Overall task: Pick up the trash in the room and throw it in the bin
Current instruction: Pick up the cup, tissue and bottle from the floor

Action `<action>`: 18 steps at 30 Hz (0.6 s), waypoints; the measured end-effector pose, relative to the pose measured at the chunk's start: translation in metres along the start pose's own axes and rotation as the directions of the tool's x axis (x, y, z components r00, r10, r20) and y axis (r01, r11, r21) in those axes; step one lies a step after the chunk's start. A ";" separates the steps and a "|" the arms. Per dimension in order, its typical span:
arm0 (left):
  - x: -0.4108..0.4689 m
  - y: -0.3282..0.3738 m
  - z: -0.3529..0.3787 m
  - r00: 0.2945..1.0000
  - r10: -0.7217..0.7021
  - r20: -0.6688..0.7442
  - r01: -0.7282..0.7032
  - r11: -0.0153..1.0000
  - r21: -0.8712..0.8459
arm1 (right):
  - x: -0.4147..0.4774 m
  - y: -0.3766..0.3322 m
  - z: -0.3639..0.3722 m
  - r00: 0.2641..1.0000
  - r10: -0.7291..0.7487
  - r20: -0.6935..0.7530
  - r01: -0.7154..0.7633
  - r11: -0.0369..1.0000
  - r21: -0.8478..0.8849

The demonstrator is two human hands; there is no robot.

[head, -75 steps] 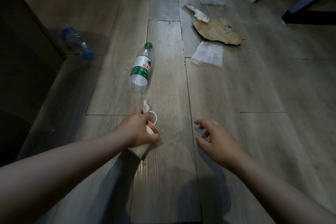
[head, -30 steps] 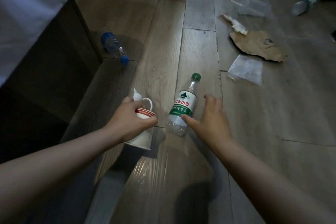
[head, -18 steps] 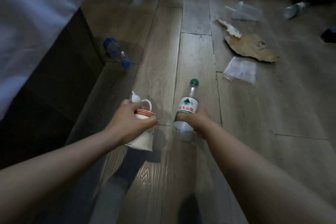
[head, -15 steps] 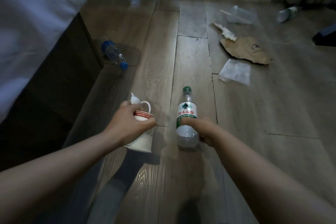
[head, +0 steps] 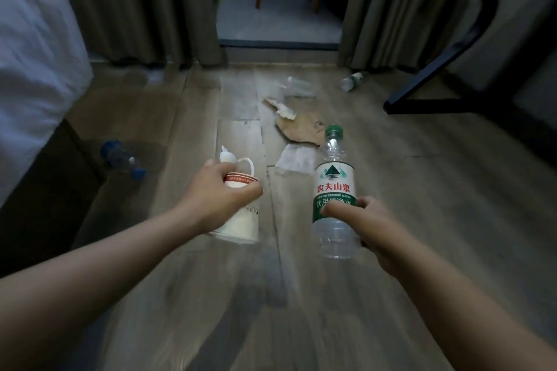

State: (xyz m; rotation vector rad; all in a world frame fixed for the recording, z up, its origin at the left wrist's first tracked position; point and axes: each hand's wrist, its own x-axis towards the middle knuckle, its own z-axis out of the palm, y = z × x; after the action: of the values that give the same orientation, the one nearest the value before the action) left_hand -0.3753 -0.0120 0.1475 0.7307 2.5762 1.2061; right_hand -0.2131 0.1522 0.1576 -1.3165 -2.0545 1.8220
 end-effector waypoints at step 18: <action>-0.002 0.138 0.094 0.997 0.072 0.016 -0.065 0.955 -0.288 | -0.035 0.038 -0.101 0.897 -0.060 -0.438 0.099 0.993 0.065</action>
State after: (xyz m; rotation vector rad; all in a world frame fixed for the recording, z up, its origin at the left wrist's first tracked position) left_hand -0.2901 0.1242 0.1923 0.7696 2.2998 1.5383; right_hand -0.1128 0.2039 0.1691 -1.4340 -1.7425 1.4006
